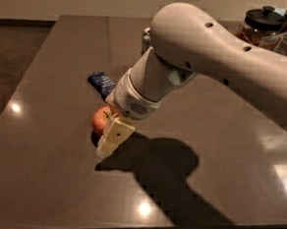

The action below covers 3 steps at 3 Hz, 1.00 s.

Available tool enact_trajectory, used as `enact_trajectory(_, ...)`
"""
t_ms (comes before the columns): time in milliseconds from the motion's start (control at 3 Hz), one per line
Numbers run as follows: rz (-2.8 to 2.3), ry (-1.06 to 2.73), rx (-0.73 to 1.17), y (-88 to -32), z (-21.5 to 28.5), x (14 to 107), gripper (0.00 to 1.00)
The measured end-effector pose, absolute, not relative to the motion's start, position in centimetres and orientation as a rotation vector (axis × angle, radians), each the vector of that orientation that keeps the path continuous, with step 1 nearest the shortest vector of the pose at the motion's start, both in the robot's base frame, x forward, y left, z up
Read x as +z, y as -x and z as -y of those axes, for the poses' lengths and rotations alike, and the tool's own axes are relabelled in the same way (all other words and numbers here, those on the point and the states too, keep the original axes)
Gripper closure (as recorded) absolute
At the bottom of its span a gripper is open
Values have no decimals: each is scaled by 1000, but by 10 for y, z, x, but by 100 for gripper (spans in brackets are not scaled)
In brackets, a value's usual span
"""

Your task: Pick apple

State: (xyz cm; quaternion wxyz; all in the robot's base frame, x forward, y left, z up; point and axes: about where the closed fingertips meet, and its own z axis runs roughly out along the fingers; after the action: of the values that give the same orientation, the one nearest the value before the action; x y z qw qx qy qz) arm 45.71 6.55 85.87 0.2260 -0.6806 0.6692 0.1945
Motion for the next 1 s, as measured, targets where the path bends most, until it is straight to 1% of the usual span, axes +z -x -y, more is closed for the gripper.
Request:
enact_trajectory(667,-1843,1884,596,-464,-76,865,64)
enact_trajectory(1000,-1828,1903,585,-468,-71,891,87)
